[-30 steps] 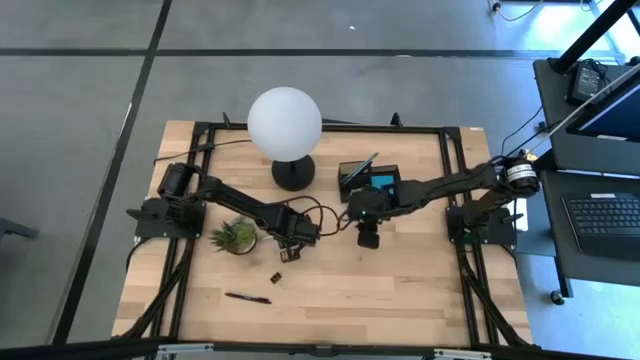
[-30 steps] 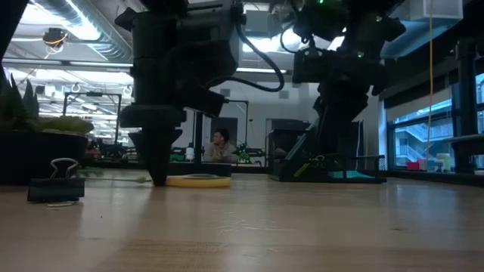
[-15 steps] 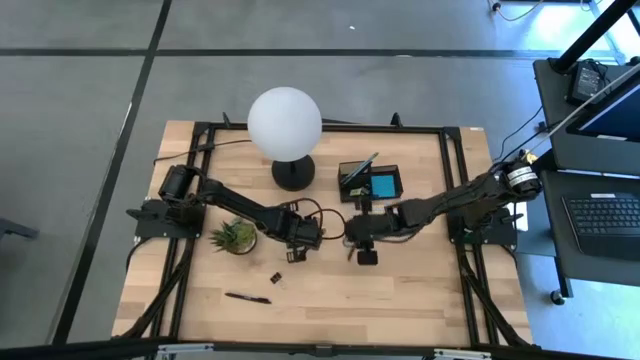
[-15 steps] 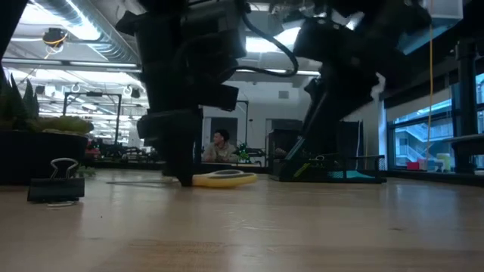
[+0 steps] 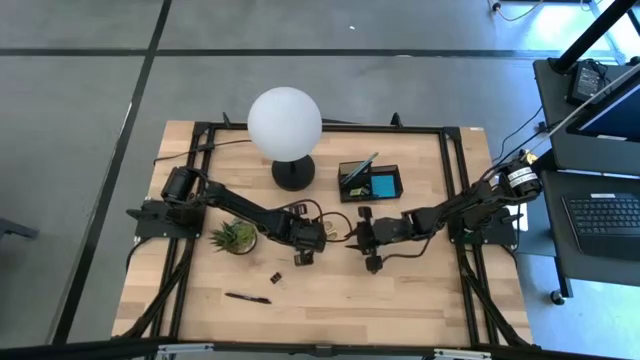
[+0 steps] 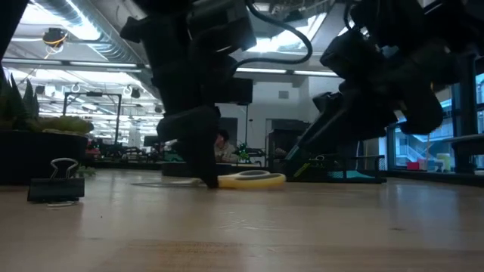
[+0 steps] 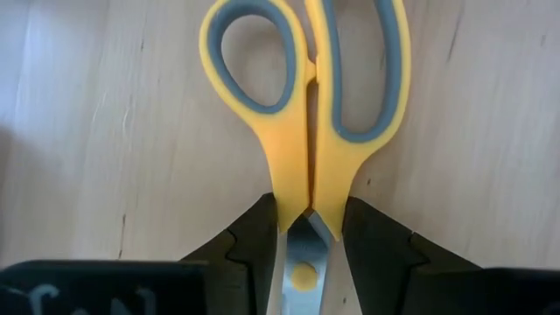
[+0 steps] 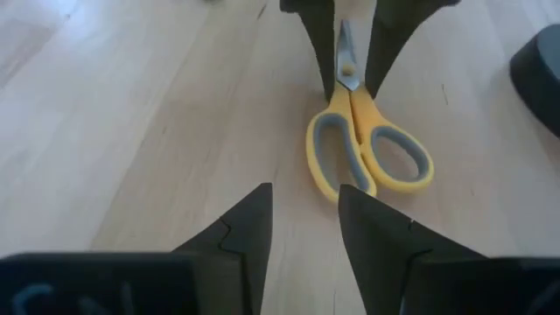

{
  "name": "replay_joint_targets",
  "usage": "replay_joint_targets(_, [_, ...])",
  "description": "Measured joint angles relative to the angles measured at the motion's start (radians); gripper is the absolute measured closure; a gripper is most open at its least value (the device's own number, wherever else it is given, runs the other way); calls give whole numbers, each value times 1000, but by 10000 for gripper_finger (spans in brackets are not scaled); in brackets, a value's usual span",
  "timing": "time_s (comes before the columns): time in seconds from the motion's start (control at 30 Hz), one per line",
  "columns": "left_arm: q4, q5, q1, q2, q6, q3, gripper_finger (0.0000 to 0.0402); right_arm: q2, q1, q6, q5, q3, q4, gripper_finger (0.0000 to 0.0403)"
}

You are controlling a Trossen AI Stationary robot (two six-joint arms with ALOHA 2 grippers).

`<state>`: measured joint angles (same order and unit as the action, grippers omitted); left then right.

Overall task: Pick and place office supplies into organizer
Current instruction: Put the yellow scissors into the desk organizer

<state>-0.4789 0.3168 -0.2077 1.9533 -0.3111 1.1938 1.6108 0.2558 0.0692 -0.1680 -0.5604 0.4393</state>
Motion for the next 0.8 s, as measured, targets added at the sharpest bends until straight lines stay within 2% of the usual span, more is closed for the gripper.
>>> replay_joint_targets(0.43, [50,-3,-1,4,2,0,290,0,0,288,-2,24,-17,267])
replay_joint_targets(0.57, [54,-3,-1,12,2,2,290,0,0,337,-69,24,-16,267])
replay_joint_targets(0.8, [68,-11,-1,24,0,4,291,7,0,438,-77,24,-16,267])
